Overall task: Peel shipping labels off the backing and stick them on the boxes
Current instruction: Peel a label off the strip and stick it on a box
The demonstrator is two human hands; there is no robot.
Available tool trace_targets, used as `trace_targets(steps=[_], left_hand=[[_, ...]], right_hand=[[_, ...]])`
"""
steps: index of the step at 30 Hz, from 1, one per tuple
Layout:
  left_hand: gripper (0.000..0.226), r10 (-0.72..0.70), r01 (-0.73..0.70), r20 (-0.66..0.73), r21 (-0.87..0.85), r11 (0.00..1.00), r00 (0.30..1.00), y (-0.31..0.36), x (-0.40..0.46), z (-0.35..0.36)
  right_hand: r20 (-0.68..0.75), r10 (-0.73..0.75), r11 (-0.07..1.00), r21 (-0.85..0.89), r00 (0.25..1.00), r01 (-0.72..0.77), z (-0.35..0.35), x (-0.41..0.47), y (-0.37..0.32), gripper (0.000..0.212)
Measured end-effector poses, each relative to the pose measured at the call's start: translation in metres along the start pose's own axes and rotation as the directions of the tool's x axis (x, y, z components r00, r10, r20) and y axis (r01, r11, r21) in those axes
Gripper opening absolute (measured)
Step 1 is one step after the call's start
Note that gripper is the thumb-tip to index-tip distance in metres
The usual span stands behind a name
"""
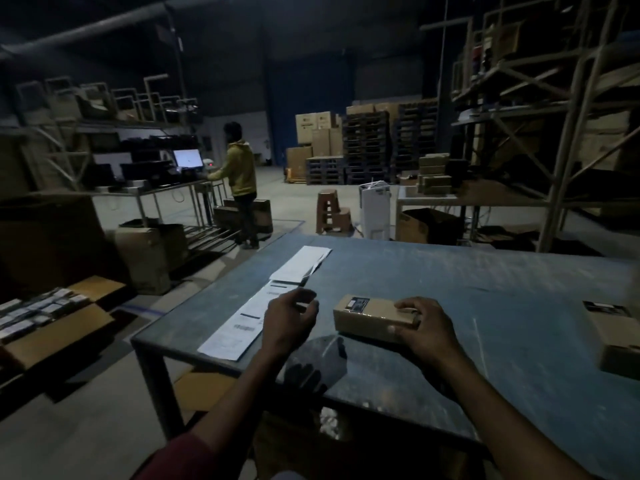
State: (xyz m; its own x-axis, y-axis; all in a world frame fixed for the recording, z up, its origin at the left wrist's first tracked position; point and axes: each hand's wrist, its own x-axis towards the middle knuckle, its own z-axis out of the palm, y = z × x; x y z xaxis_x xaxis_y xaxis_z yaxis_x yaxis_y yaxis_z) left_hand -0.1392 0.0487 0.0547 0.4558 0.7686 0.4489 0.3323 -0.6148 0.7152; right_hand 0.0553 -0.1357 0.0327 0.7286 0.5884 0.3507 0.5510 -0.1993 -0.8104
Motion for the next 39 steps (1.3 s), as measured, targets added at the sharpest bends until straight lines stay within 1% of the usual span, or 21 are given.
trace_targets(steps=[1,3,5,7,9,11,12,14,17,20,22,24,25,27,28,29,31,33,35,37,39], left_hand=[[0.015,-0.028,0.028,0.011,0.028,0.999,1.000,-0.010,0.005,-0.011],[0.030,-0.092,0.088,0.046,0.092,0.992,0.995,-0.030,0.013,-0.035],[0.045,-0.173,0.154,0.073,0.211,0.965,0.982,-0.054,0.027,-0.058],[0.058,-0.314,0.268,0.077,0.356,0.895,0.946,-0.084,0.044,-0.076],[0.081,-0.462,0.375,0.060,0.497,0.783,0.885,-0.115,0.061,-0.087],[0.104,-0.550,0.408,0.063,0.601,0.687,0.833,-0.131,0.069,-0.089],[0.104,-0.572,0.412,0.067,0.626,0.662,0.818,-0.127,0.067,-0.090],[0.095,-0.589,0.420,0.067,0.636,0.647,0.805,-0.111,0.074,-0.096],[0.088,-0.602,0.457,0.084,0.571,0.682,0.794,-0.095,0.081,-0.099],[0.075,-0.605,0.469,0.133,0.513,0.720,0.785,-0.092,0.081,-0.093],[0.060,-0.603,0.515,0.185,0.365,0.776,0.776,-0.090,0.078,-0.089],[0.046,-0.574,0.525,0.293,0.235,0.818,0.765,-0.077,0.072,-0.093],[0.043,-0.566,0.541,0.347,0.175,0.822,0.748,-0.073,0.069,-0.095],[0.028,-0.559,0.637,0.439,-0.042,0.770,0.704,-0.062,0.059,-0.095],[0.020,-0.532,0.653,0.465,-0.141,0.744,0.708,-0.056,0.053,-0.095],[0.018,-0.511,0.651,0.482,-0.182,0.737,0.712,-0.052,0.047,-0.094],[0.019,-0.458,0.614,0.484,-0.231,0.755,0.746,-0.052,0.037,-0.091],[0.026,-0.416,0.597,0.494,-0.294,0.746,0.763,-0.059,0.031,-0.087],[0.028,-0.393,0.581,0.496,-0.309,0.753,0.774,-0.065,0.029,-0.084],[0.027,-0.353,0.550,0.515,-0.300,0.780,0.781,-0.068,0.030,-0.081],[0.027,-0.316,0.506,0.524,-0.269,0.820,0.791,-0.074,0.037,-0.079]], right_hand=[[0.055,0.005,0.999,-0.033,0.998,-0.003,0.003,0.002,0.002,0.043],[0.148,0.038,0.992,-0.122,0.988,-0.020,0.006,0.009,0.007,0.042],[0.211,0.038,0.975,-0.223,0.977,0.010,0.004,0.016,0.006,0.044],[0.236,0.034,0.947,-0.319,0.971,0.044,0.003,0.022,-0.002,0.049],[0.225,0.001,0.925,-0.370,0.974,0.085,0.007,0.025,-0.015,0.049],[0.205,-0.066,0.911,-0.387,0.977,0.142,0.017,0.028,-0.031,0.047],[0.204,-0.107,0.904,-0.388,0.973,0.180,0.022,0.028,-0.041,0.045],[0.204,-0.172,0.900,-0.366,0.964,0.238,0.028,0.034,-0.065,0.041],[0.218,-0.176,0.901,-0.357,0.960,0.247,0.040,0.038,-0.083,0.039],[0.229,-0.192,0.900,-0.348,0.954,0.264,0.050,0.035,-0.089,0.038],[0.233,-0.210,0.905,-0.320,0.950,0.279,0.054,0.030,-0.091,0.037],[0.238,-0.241,0.913,-0.274,0.941,0.304,0.056,0.024,-0.094,0.034],[0.242,-0.264,0.913,-0.250,0.934,0.323,0.057,0.023,-0.096,0.032],[0.252,-0.277,0.920,-0.210,0.927,0.332,0.059,0.017,-0.101,0.029],[0.269,-0.253,0.933,-0.186,0.929,0.308,0.062,0.014,-0.103,0.029],[0.290,-0.205,0.953,-0.159,0.935,0.258,0.065,0.011,-0.105,0.030],[0.341,-0.077,0.988,-0.098,0.937,0.117,0.075,0.008,-0.108,0.036],[0.376,0.051,0.999,-0.014,0.925,-0.049,0.087,0.010,-0.112,0.045],[0.371,0.144,0.985,0.039,0.917,-0.170,0.102,0.014,-0.115,0.041],[0.368,0.170,0.970,0.102,0.914,-0.221,0.117,0.018,-0.116,0.038],[0.377,0.153,0.955,0.180,0.913,-0.235,0.129,0.021,-0.113,0.046]])
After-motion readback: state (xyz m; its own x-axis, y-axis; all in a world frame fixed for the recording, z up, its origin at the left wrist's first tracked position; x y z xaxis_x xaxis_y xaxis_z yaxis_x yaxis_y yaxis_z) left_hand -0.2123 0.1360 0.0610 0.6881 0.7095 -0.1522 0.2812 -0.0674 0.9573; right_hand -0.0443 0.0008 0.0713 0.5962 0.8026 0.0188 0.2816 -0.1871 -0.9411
